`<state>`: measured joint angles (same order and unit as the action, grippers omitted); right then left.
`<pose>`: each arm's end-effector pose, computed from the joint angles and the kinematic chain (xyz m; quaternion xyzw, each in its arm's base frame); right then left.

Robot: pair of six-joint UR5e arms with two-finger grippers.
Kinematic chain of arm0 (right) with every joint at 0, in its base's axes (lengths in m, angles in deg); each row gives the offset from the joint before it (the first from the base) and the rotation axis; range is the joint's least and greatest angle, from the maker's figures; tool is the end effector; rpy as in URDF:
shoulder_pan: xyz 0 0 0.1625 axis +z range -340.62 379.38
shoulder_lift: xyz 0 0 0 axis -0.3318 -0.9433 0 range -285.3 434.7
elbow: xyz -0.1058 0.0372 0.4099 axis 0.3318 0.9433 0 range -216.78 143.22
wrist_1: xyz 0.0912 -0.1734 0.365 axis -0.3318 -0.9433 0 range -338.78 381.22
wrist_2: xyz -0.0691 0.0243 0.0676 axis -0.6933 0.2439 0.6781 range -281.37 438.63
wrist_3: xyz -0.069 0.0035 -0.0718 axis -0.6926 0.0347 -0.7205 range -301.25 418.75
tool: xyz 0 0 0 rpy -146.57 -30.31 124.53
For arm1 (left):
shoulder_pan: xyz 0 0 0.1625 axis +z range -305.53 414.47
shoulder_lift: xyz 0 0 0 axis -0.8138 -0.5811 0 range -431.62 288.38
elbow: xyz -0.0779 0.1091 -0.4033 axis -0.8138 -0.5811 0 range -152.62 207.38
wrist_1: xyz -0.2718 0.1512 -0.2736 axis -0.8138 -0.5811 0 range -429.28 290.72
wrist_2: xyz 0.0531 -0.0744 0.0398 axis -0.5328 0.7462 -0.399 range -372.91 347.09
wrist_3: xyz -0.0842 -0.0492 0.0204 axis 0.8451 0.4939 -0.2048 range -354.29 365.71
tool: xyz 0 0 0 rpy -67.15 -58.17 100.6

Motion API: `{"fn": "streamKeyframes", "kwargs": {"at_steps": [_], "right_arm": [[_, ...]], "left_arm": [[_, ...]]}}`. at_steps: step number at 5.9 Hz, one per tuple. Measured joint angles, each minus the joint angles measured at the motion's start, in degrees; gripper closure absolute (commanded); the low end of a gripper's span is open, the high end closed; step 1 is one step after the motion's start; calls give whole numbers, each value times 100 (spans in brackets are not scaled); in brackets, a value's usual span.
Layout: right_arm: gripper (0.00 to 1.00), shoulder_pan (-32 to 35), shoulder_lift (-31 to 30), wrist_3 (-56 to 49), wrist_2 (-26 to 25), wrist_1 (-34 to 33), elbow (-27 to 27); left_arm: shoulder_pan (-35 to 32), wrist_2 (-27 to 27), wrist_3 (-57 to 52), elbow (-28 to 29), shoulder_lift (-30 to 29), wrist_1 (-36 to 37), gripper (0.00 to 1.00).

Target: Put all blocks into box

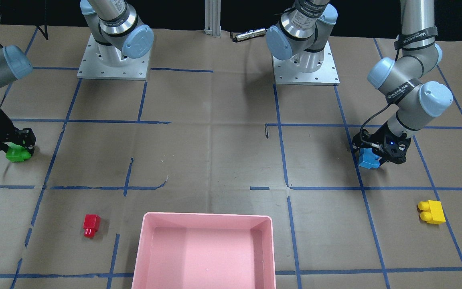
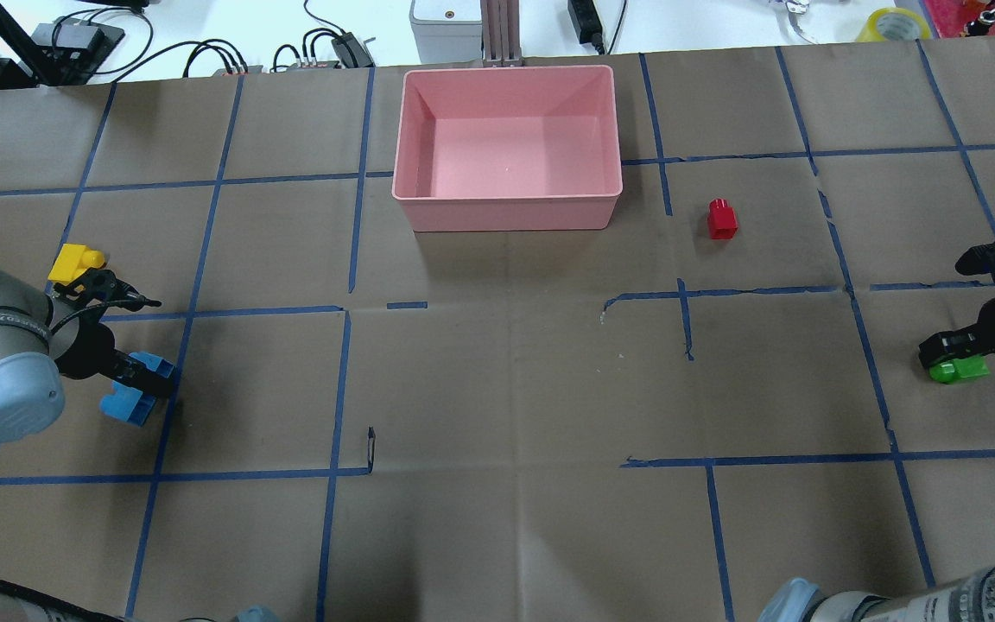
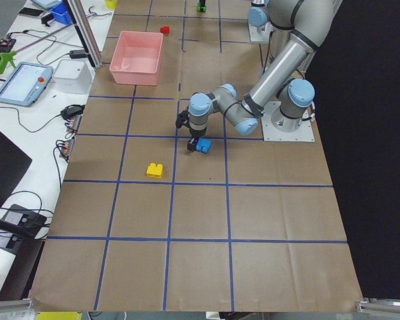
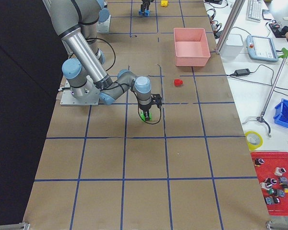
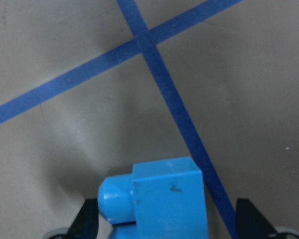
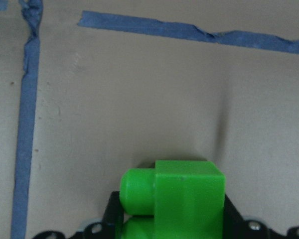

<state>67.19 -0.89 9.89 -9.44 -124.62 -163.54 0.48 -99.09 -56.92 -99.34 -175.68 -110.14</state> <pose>-0.2071 -0.4319 0.1774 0.0588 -0.9973 0.0405 0.0173 0.1502 -0.4447 0.1687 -0.2296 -0.9726 0.0159 0.0326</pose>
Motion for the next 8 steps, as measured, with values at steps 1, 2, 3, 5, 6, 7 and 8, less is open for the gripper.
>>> {"fn": "streamKeyframes", "kwargs": {"at_steps": [1,2,3,5,6,7,8], "right_arm": [[94,0,-43,3,-28,86,36],[94,7,-263,20,-105,501,233],[96,67,-713,164,-183,1440,676],[96,965,-1352,1235,-195,3666,1942],[97,1729,-1370,2020,17,4056,2315],[97,2555,-1248,2934,498,4124,2571],[97,3352,-881,3676,876,4078,2988]], "left_arm": [[2,-9,6,-32,35,0,33],[10,-12,9,-41,45,-2,46],[15,-34,4,-38,45,-2,66],[11,-333,16,30,57,17,89],[-4,-411,91,178,93,-1,91],[-23,-444,231,509,181,-236,91],[-41,-451,445,1078,322,-879,91]]}}
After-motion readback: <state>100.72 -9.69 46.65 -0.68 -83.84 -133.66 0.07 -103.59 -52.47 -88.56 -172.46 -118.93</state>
